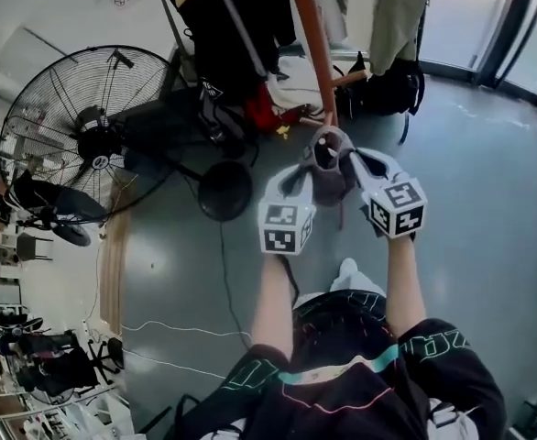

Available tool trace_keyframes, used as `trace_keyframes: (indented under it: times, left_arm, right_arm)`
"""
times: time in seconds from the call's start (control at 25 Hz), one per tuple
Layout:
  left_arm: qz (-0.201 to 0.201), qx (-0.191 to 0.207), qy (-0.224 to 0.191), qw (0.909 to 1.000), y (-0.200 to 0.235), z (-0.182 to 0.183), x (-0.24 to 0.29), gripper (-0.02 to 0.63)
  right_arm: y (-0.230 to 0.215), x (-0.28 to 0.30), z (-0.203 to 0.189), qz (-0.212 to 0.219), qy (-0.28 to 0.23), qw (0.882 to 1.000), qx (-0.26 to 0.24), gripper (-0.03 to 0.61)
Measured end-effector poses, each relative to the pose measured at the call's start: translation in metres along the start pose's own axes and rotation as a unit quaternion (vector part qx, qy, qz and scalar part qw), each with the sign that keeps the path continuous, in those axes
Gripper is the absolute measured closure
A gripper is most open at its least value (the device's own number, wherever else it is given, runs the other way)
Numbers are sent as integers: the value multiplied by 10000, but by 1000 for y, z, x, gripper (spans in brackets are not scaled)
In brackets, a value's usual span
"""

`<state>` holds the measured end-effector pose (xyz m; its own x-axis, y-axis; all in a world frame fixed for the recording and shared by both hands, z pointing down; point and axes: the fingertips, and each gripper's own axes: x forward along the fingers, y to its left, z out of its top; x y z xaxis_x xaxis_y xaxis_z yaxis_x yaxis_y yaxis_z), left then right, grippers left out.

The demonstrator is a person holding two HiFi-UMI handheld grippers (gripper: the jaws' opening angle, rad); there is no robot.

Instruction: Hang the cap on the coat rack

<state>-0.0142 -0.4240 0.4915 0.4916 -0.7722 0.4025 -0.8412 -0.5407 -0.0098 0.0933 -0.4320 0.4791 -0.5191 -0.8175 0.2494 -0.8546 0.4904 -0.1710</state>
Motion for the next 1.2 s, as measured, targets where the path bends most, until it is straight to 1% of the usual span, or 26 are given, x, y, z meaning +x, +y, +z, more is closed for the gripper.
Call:
trace_keyframes:
  times: [0.12, 0.28, 0.4, 0.64, 0.76, 0.96, 1.2]
  left_arm:
    - [43, -102, -43, 9999, 7, -1, 13, 568]
    - [-2, -182, 35, 9998, 5, -6, 24, 568]
    - [-20, -223, 98, 9997, 12, -11, 35, 568]
    - [-247, -295, 352, 9986, 26, -31, 67, 568]
    - [-305, -354, 561, 9973, 29, -43, 86, 568]
    - [-534, -316, 734, 9954, 34, -51, 112, 568]
    - [-666, -318, 949, 9927, 44, -70, 130, 566]
  right_arm:
    - [-8, 10, 1, 7, 46, 10000, -70, 568]
    - [-15, 12, -7, -18, 188, 9998, -20, 568]
    - [-22, 24, -13, -85, 301, 9995, -3, 568]
    - [-33, 49, -36, -349, 554, 9978, 117, 568]
    - [-38, 64, -47, -364, 756, 9963, 203, 568]
    - [-55, 80, -64, -565, 921, 9930, 472, 568]
    - [-62, 93, -85, -728, 1053, 9895, 668, 568]
